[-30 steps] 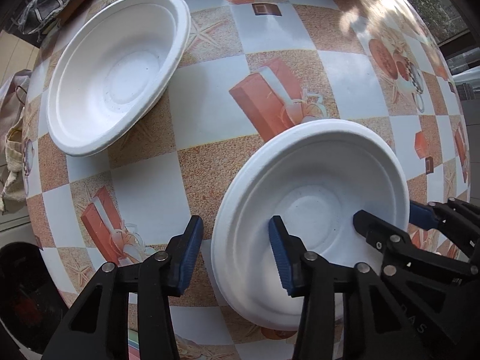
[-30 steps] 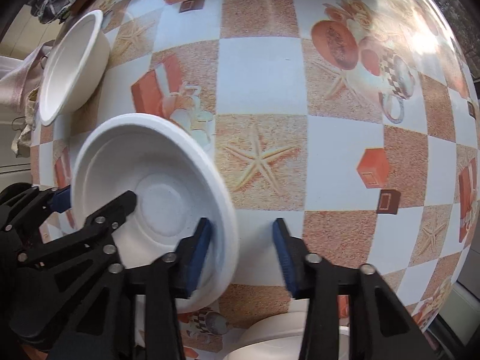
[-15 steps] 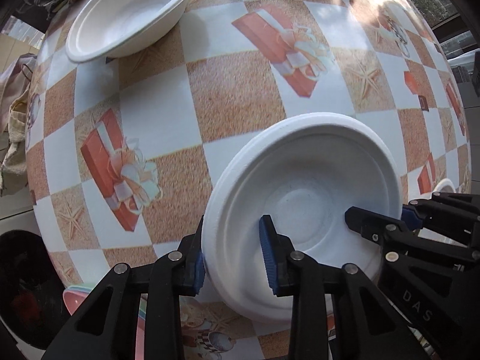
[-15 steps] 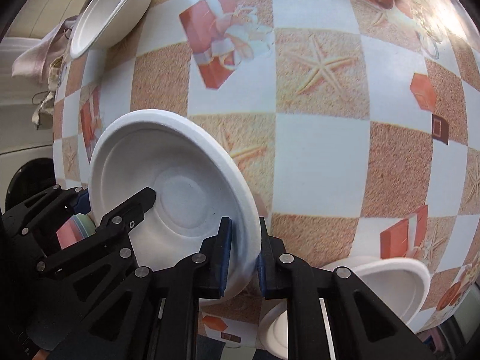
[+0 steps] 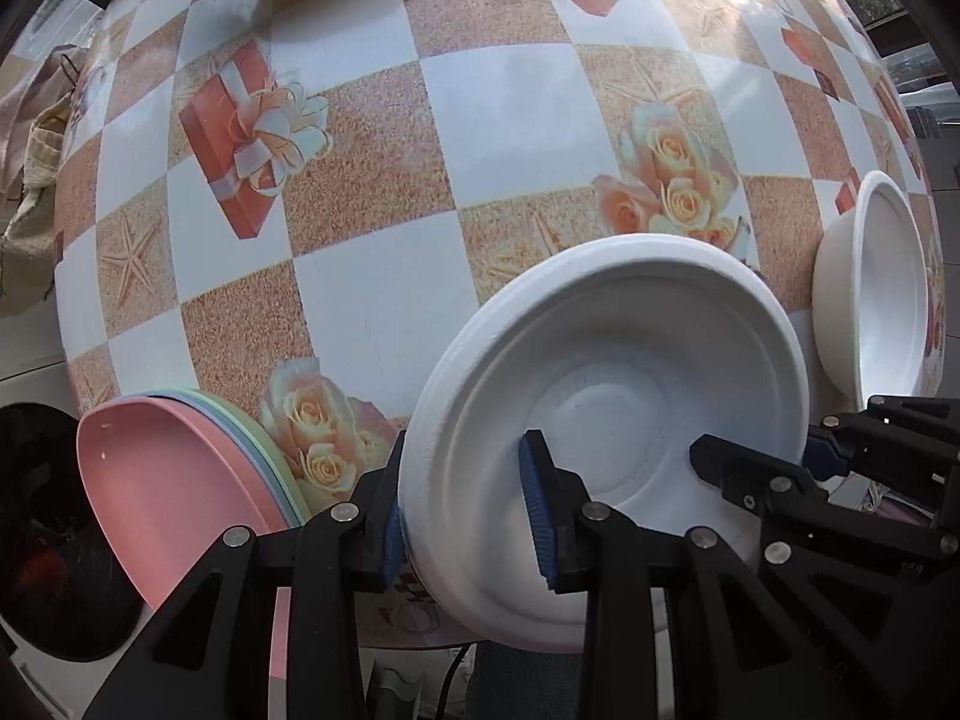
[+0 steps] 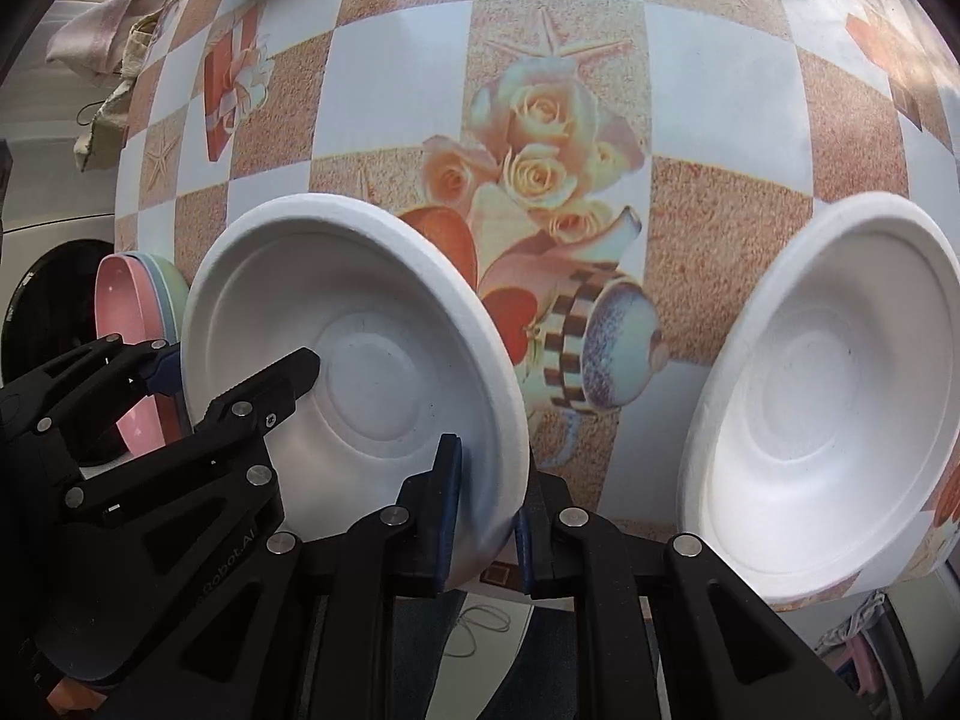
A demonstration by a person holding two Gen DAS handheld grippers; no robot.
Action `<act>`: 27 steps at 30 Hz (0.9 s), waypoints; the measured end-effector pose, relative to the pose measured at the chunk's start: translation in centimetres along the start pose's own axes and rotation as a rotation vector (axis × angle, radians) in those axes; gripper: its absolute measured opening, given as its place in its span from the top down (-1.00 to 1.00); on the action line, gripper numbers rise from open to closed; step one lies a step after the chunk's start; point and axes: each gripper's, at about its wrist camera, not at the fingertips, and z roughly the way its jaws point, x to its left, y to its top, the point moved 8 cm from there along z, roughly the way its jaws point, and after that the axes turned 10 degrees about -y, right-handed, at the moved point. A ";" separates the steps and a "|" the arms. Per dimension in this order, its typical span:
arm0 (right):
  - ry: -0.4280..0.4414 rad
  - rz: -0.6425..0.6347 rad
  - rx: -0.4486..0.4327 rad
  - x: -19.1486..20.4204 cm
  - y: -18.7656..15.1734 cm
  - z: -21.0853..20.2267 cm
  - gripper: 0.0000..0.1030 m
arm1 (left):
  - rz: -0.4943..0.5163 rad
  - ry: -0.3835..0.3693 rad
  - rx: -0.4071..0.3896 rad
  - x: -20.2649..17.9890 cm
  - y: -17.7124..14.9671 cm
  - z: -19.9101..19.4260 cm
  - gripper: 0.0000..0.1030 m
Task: Organize plates and bowls
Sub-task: 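Lift the second bowl with both grippers and carry it over the first bowl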
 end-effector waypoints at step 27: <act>0.088 0.397 -0.158 -13.7 -4.9 -8.1 0.65 | 0.362 0.004 -0.084 -15.7 0.7 -5.6 0.24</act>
